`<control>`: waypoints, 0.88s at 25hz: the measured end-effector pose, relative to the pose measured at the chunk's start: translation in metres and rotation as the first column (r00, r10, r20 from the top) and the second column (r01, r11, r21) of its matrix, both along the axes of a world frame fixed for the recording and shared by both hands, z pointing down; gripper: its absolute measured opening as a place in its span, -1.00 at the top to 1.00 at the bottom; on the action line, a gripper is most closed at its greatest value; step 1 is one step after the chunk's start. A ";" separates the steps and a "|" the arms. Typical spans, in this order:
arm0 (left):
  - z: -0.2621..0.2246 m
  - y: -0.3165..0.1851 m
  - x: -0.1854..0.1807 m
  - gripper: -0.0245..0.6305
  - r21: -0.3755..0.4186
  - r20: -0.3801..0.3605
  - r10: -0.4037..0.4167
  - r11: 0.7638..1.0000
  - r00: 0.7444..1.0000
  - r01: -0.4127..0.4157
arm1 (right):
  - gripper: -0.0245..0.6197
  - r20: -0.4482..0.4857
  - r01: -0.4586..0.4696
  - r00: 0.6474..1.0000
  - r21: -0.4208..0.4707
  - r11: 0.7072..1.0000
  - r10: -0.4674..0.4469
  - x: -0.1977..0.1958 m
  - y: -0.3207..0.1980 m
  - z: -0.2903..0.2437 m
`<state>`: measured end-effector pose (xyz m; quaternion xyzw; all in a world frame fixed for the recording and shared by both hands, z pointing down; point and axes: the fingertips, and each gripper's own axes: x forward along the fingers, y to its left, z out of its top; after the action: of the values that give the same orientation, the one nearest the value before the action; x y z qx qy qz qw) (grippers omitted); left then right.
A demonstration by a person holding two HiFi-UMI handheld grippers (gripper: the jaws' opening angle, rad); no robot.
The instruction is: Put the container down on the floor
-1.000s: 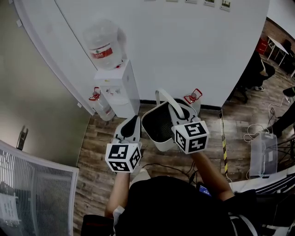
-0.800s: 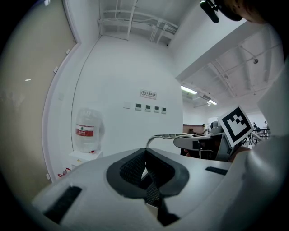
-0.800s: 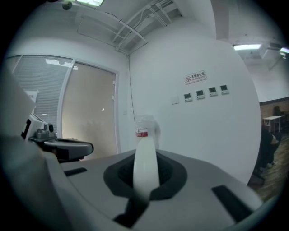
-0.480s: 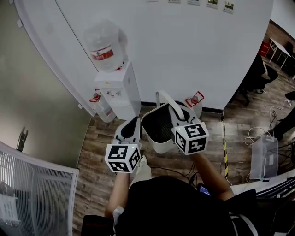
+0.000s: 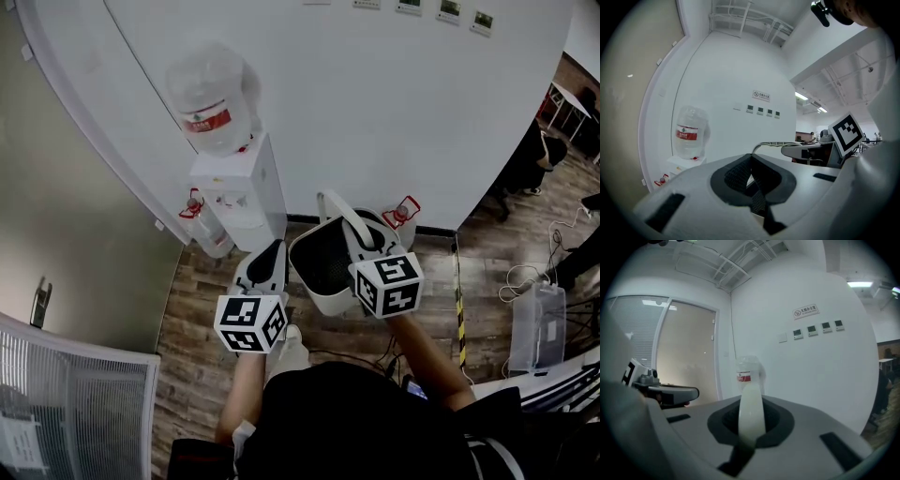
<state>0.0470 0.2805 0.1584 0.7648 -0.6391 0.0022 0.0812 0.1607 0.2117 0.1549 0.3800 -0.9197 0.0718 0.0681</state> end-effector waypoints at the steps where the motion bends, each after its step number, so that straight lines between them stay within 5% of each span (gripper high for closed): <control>1: 0.001 -0.007 -0.005 0.88 -0.003 -0.002 0.002 1.000 1.000 -0.002 | 0.83 -0.001 -0.004 1.000 -0.002 1.000 0.004 -0.005 -0.007 0.001; 22: -0.014 -0.150 -0.139 0.88 -0.019 -0.013 0.103 0.994 0.995 -0.103 | 0.83 -0.023 -0.114 0.993 -0.021 0.993 0.113 -0.131 -0.146 -0.013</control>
<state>-0.0916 0.1301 0.1444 0.7960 -0.5981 0.0082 0.0923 0.0293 0.0653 0.1419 0.4315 -0.8950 0.0819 0.0781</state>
